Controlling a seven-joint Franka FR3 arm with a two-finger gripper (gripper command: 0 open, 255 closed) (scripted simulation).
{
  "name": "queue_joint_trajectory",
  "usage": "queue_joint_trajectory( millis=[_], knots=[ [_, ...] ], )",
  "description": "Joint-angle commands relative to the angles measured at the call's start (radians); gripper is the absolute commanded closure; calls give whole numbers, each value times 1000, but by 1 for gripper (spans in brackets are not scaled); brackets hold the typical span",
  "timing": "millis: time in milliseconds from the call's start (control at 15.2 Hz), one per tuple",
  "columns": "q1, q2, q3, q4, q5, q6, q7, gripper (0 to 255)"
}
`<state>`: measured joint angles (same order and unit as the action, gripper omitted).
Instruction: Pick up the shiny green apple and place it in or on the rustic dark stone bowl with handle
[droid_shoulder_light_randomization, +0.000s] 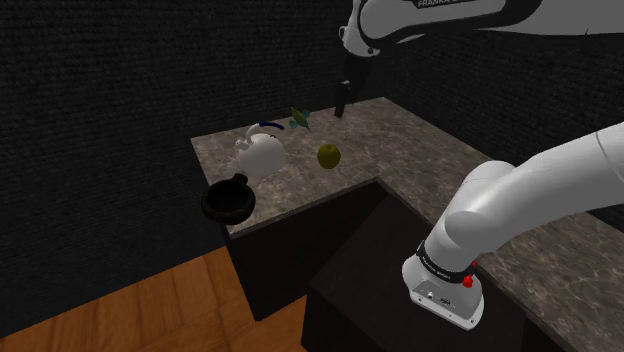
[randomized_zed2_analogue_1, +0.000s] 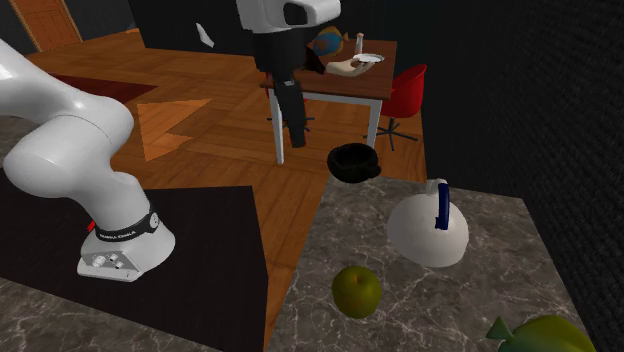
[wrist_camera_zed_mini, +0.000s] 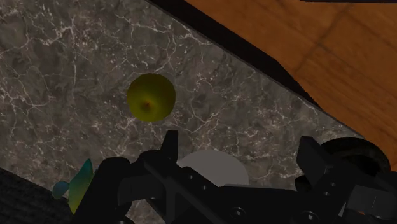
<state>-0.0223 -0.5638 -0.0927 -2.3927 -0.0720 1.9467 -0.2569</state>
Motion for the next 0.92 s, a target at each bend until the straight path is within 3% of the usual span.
queue_joint_trajectory(
  millis=[0, 462, 858],
  knots=[
    [-4, 58, -24, 0, 0, 54, -24, 0],
    [-18, 279, -116, 28, 28, 222, -133, 0],
    [-28, 498, -178, 102, 105, 338, -251, 0]
  ],
)
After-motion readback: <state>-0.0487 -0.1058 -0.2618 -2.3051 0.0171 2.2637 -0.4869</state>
